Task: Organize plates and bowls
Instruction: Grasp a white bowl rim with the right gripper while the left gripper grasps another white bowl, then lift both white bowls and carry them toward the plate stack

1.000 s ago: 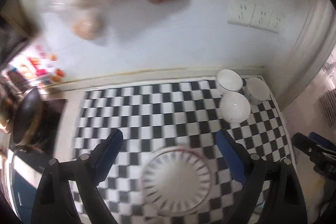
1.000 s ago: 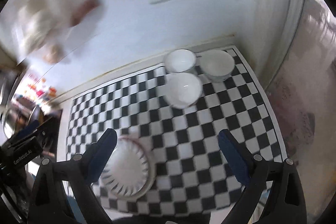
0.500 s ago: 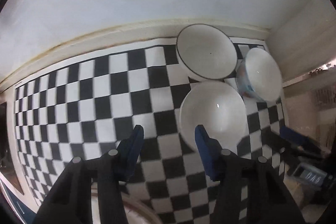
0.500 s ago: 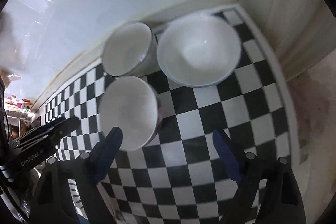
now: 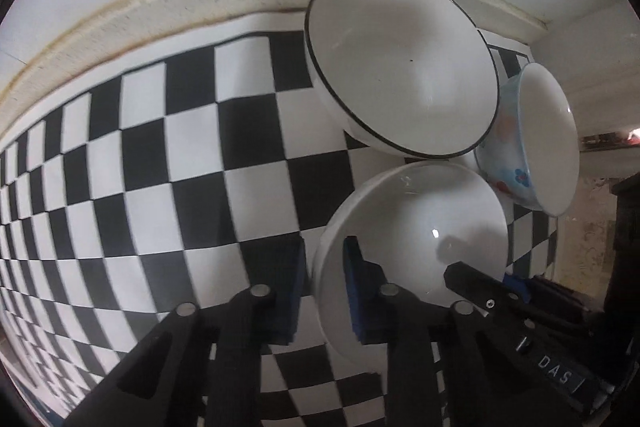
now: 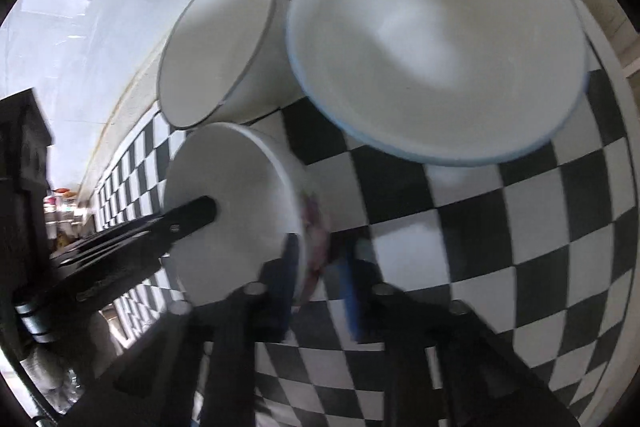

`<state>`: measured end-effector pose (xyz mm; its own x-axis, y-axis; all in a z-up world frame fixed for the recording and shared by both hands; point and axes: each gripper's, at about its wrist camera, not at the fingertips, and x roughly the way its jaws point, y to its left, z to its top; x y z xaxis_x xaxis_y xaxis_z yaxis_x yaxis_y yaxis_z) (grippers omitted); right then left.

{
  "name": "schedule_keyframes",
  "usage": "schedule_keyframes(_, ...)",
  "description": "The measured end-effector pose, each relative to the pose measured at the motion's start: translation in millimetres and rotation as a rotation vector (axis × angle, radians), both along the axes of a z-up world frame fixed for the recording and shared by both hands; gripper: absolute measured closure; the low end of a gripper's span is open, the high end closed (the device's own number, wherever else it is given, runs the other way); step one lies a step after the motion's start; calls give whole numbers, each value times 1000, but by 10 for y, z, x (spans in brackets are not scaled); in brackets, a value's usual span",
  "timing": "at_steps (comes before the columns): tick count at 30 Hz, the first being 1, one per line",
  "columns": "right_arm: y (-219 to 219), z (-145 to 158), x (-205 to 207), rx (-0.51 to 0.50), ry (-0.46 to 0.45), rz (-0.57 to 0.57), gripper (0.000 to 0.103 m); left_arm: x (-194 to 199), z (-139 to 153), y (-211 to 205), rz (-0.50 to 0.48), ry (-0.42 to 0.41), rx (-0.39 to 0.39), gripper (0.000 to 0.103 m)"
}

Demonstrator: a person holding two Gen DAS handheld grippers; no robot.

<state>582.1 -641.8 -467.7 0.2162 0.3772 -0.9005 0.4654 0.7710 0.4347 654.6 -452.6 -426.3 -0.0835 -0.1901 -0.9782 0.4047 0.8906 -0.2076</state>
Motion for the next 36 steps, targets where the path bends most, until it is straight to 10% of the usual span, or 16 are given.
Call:
schedule_keyframes(19, 301, 366, -878, -39, -9, 40, 88, -976, 405, 77, -40, 4, -24, 87)
schedule_keyframes(36, 536, 169, -1927, -33, 51, 68, 88, -1854, 90, 172, -110, 78, 23, 87)
